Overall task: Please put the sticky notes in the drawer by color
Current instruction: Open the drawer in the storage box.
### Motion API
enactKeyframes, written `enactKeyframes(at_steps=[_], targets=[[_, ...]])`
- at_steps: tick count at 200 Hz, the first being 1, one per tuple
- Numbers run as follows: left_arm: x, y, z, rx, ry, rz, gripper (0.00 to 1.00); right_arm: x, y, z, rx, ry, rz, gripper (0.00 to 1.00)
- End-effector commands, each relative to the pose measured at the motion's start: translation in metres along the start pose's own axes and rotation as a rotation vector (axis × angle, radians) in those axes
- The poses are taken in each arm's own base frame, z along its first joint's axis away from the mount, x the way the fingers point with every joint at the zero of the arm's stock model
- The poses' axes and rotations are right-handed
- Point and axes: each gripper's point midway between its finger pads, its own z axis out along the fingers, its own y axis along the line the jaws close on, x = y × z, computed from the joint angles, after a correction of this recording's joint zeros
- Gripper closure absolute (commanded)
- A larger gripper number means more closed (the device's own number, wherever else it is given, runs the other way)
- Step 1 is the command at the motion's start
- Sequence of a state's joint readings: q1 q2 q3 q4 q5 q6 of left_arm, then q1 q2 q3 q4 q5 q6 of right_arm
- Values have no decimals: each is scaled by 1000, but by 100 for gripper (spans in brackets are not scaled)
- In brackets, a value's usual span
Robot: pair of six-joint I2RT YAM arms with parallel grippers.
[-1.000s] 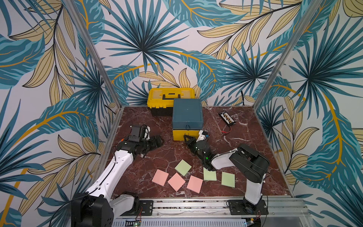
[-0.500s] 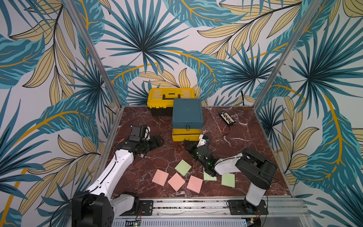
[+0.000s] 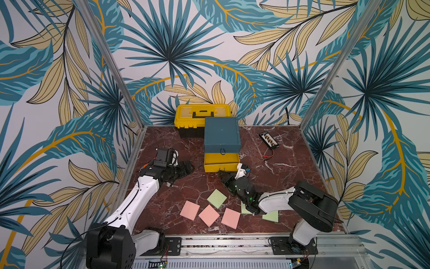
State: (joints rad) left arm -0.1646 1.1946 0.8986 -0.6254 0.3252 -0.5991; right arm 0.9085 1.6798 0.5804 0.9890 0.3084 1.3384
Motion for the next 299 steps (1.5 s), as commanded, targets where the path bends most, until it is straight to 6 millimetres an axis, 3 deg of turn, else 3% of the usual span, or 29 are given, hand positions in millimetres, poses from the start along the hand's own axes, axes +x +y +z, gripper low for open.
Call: enactKeyframes(at_steps=[1, 70, 234, 251, 279, 299], targets=[[-12, -6, -6, 11, -32, 7, 10, 10, -6, -7, 30, 40, -34, 100], [-12, -6, -6, 10, -30, 8, 10, 26, -15, -13, 39, 57, -13, 100], [-11, -6, -4, 13, -27, 2, 10, 42, -30, -21, 68, 92, 20, 100], [-11, -5, -4, 11, -25, 4, 10, 43, -29, -20, 68, 99, 18, 96], [-11, -5, -4, 11, -27, 2, 10, 46, -27, -22, 63, 117, 22, 79], [-11, -6, -4, 14, -26, 1, 10, 46, -23, -23, 55, 120, 13, 73]])
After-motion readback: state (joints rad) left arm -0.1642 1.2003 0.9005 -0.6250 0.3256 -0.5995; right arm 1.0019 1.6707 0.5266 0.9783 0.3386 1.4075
